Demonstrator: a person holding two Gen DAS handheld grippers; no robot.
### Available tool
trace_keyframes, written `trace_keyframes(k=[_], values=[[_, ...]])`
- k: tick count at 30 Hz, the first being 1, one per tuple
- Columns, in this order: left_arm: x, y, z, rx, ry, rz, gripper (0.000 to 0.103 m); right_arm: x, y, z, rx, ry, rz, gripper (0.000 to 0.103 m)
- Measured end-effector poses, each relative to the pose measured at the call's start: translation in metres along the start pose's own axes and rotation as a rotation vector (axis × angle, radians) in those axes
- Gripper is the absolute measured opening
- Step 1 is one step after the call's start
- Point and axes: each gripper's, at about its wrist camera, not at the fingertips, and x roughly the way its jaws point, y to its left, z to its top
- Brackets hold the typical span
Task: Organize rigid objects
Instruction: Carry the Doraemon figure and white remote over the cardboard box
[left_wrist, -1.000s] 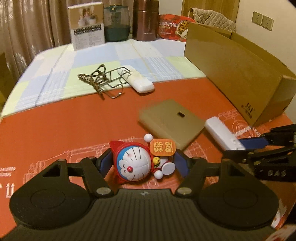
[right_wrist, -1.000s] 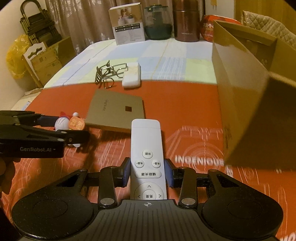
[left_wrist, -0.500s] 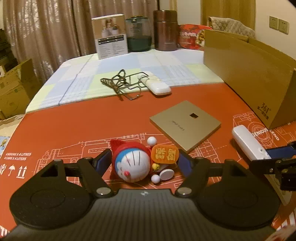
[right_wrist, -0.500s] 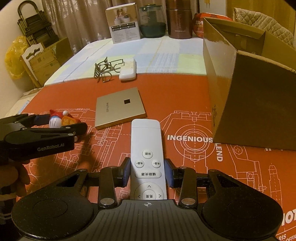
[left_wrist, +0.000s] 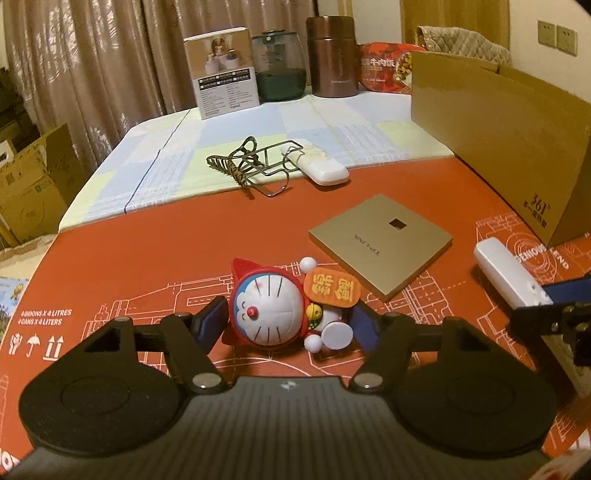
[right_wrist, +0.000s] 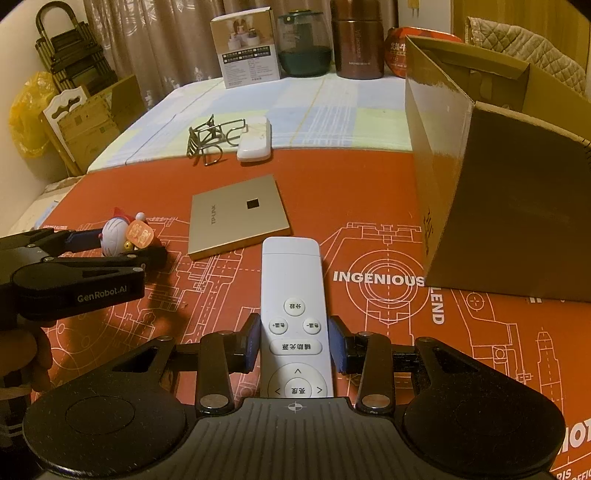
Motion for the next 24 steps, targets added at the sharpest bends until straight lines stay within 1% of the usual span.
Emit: trace_keyframes(k=[5,8,13,15,24], values=[[0.000,0.000,0.001,0.012,0.011,-0.008,0.066,-0.001,0.000,-0.001,0.004,0.000,-0.001,0.035],[-0.002,0.000,0.002,0.006,0.009,-0.022,0.064,-0.003,-0.001,-0.001,0.007,-0.002,-0.003,0.035],[-0.005,-0.003,0.003,0.021,0.015,-0.046,0.064,-0.006,-0.001,0.001,0.004,-0.011,-0.004,0.035],[-0.006,-0.002,0.003,0.012,0.018,-0.059,0.064,-0.009,-0.001,0.002,0.006,-0.015,-0.006,0.035],[-0.024,-0.002,0.015,-0.025,-0.019,-0.077,0.064,-0.023,0.003,0.005,-0.002,-0.040,-0.007,0.035]])
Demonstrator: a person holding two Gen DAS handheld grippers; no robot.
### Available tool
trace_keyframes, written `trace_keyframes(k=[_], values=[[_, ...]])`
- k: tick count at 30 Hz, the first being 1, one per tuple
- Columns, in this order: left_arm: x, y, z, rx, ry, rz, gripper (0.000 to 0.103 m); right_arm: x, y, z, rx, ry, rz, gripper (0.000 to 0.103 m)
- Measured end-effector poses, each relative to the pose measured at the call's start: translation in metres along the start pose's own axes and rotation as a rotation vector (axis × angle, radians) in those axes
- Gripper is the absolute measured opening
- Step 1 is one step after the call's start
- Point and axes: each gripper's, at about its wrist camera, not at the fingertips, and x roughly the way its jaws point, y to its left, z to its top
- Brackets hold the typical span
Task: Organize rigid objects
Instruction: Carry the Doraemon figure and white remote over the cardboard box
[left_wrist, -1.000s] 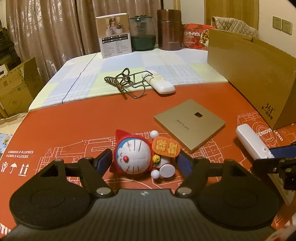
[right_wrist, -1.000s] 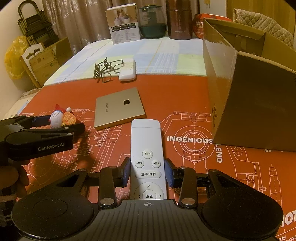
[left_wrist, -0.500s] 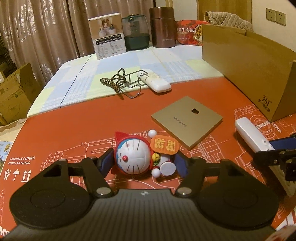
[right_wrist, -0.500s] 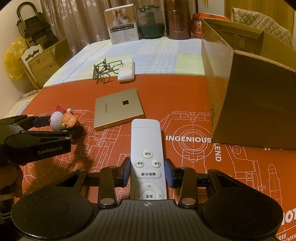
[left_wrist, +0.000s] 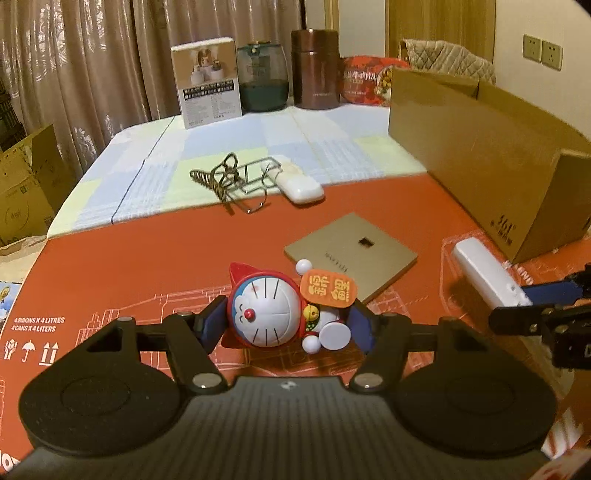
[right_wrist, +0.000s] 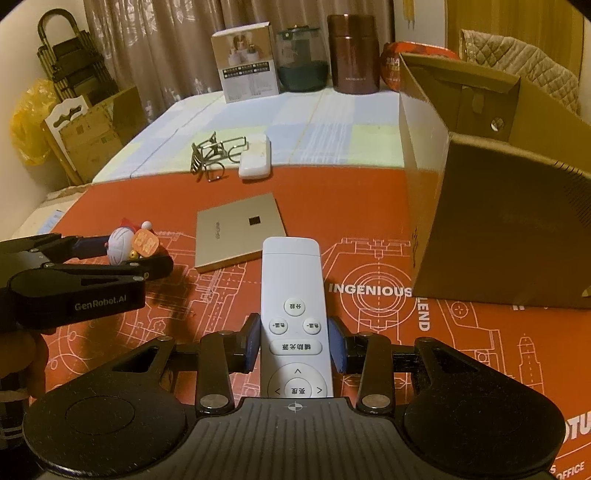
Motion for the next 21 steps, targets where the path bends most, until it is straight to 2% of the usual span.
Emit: trace_keyframes(k=[11,21], values=[[-0.044,-0.014,0.014,-0.076,-0.049,-0.020,0.064,-0.038,0.005,0.010,-0.004,-0.068,0.004,0.035],[-0.075,-0.032,0.026,-0.074,-0.085,-0.047,0.064,-0.074,-0.001,0.013,0.011,-0.122,-0.016,0.035]])
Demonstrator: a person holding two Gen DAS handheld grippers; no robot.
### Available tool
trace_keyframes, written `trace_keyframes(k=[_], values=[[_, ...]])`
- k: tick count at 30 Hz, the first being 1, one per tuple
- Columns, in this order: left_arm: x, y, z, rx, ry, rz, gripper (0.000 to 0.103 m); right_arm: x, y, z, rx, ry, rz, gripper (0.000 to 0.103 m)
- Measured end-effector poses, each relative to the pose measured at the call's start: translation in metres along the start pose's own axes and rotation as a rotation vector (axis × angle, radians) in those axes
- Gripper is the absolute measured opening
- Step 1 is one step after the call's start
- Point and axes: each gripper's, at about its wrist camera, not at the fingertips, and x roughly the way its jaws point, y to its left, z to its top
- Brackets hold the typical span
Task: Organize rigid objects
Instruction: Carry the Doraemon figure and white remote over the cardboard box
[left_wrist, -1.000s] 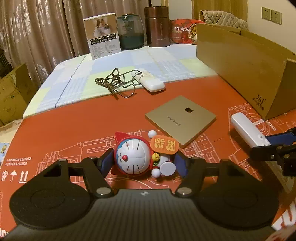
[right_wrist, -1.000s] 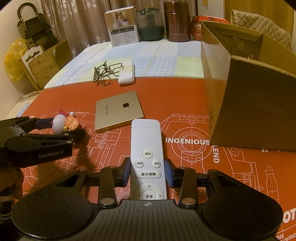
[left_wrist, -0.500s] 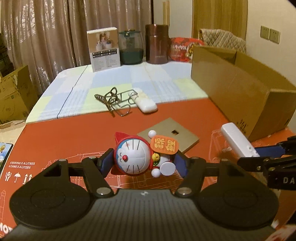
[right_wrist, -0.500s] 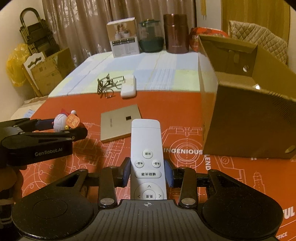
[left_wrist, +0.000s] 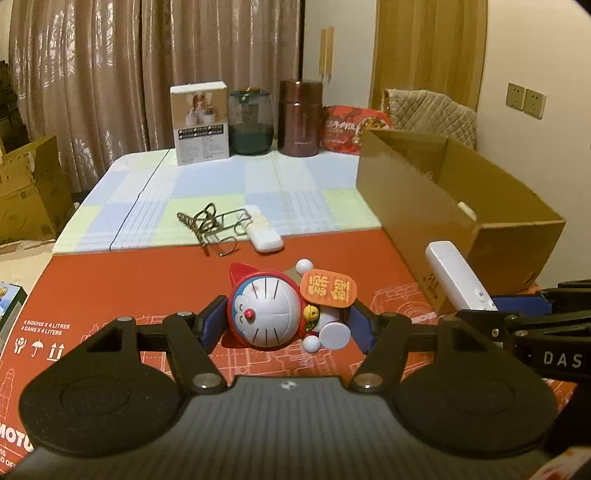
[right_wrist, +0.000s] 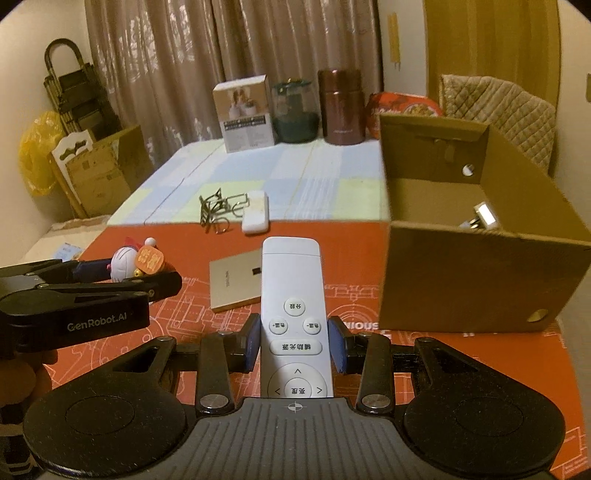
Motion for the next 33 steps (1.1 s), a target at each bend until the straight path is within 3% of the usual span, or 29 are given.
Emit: trace_keyframes(k=[19,33], values=[[-0.020,-0.047,0.027,0.043,-0.048,-0.084,0.064,-0.045,-0.039,0.014,0.058,-0.082,-0.062,0.035],[0.008,-0.103,0.081,0.112,-0.079,-0.200,0.064,-0.067,-0.109,0.058,0.089,-0.158,-0.162,0.035]])
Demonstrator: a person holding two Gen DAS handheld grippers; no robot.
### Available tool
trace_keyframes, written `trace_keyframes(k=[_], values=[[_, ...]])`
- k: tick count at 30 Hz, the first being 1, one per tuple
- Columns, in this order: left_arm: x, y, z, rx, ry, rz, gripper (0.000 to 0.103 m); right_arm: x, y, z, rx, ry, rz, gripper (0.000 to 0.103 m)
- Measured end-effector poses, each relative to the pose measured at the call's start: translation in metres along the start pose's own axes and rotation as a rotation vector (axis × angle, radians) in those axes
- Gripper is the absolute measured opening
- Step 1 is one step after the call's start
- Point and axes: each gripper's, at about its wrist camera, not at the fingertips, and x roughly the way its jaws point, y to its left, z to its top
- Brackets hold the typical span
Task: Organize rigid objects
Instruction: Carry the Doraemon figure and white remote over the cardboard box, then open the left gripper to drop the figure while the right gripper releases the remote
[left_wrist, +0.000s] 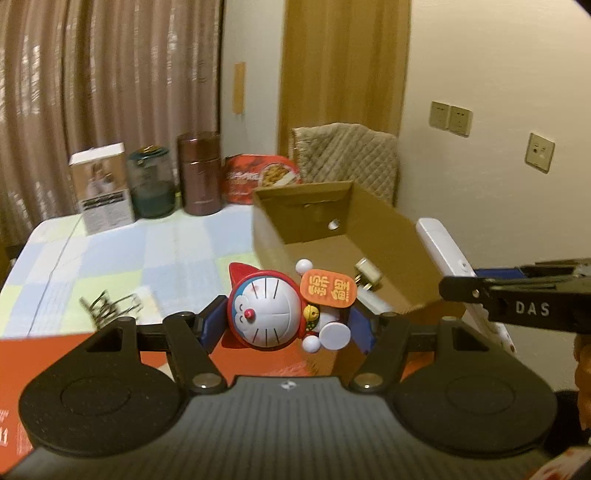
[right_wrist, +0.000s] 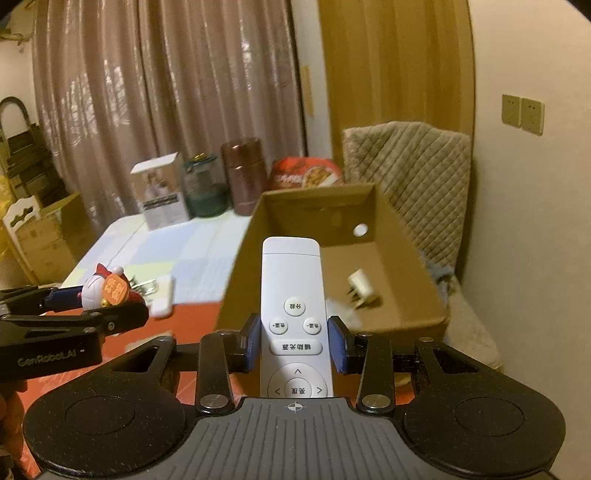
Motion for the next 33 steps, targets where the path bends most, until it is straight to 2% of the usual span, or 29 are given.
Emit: trace_keyframes(k=[7,16,25,33], values=[[0.045,-0.023,0.032,0.051,0.013,-0.060,0.064,0.028,-0.033,0.037,0.014,0.004,-0.008,0.035],[0.113,-0.036,0.063,0.122,0.068,-0.101,0.064,0.086,-0.069,0.061,0.051,0.097,0.030,0.035],[0.148,-0.044,0.063,0.197,0.117,-0.110,0.064,0.117,-0.082,0.060,0.078,0.135,0.052,0.035],[0.159,-0.044,0.058,0.226,0.142,-0.104,0.064,0.126,-0.089,0.059,0.093,0.139,0.053,0.035]])
